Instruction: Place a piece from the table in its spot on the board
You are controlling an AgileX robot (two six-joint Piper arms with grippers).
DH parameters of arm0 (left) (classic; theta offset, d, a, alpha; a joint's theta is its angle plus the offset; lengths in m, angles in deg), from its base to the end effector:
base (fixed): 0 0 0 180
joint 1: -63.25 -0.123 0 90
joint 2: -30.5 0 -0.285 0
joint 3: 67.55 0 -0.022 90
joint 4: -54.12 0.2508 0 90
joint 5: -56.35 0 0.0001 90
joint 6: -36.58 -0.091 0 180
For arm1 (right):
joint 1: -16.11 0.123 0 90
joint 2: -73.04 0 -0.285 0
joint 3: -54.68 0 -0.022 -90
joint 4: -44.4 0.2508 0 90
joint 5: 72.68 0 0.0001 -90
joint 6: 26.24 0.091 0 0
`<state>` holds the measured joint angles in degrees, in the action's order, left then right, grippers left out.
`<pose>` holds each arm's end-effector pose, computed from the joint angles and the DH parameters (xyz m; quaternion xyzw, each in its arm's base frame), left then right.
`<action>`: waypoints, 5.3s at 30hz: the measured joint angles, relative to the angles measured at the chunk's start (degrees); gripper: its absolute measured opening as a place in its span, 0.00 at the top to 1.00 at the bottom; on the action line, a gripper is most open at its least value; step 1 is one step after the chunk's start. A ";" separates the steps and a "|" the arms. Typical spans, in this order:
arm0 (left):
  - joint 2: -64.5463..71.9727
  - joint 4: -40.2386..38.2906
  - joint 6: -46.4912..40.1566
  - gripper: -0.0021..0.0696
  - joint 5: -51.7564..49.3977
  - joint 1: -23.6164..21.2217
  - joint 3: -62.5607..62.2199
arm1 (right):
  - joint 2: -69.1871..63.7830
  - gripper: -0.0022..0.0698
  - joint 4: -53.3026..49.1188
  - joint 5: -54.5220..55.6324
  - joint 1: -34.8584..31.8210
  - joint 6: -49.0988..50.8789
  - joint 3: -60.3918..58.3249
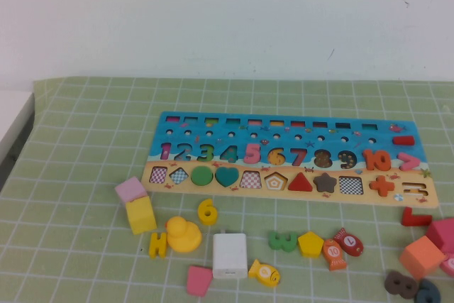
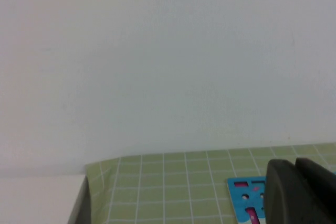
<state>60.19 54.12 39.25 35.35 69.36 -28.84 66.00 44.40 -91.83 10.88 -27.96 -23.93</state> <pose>0.0681 -0.0073 0.3778 0.0211 0.7031 -0.0544 0.7087 0.0533 -0.0049 0.1755 0.0243 0.7919 -0.0370 0.6090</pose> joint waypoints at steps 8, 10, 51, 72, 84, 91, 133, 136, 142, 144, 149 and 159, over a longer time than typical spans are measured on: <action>19.76 -9.45 1.01 0.97 3.04 0.00 -3.21 | 0.00 0.96 0.00 0.00 0.00 0.00 0.00; 25.80 -13.94 -1.77 0.97 0.75 0.00 -5.36 | 0.00 0.96 0.00 0.00 0.00 0.00 0.00; 91.60 1.79 18.26 0.40 -29.37 23.98 -47.14 | 0.00 0.96 0.00 -0.16 0.00 0.00 0.10; 93.12 1.79 18.37 0.58 -28.53 23.98 -47.14 | 0.00 0.96 0.00 -0.16 0.00 0.00 0.10; 93.12 -3.12 12.23 0.58 -27.11 23.98 -55.64 | 0.00 0.96 0.00 -0.16 0.00 0.00 0.10; 95.53 -8.34 7.32 0.58 -20.97 23.98 -62.15 | 0.00 0.96 0.00 -0.16 0.00 0.00 0.10; 109.67 -4.39 1.07 0.58 -19.13 26.89 -74.64 | 0.00 0.96 0.00 -0.26 0.00 0.00 0.10; 109.67 -4.18 1.51 0.58 -19.33 26.89 -74.64 | 0.00 0.96 0.00 -0.26 0.00 0.00 0.10; 109.67 -4.18 1.81 0.58 -19.37 26.89 -74.64 | 0.00 0.96 0.00 -0.26 0.00 0.00 0.10; 109.67 -4.39 1.81 0.58 -19.47 26.89 -74.64 | 0.00 0.96 0.00 -0.26 0.00 0.00 0.10; 109.67 -4.73 1.81 0.59 -19.83 26.89 -74.64 | 0.00 0.96 0.00 -0.26 0.00 0.00 0.10; 109.67 -4.82 2.18 0.59 -20.05 26.89 -74.73 | 0.00 0.96 0.00 -0.26 0.00 0.00 0.10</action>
<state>169.86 49.30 41.43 15.30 96.26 -103.57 66.00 44.40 -92.09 10.88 -27.96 -23.83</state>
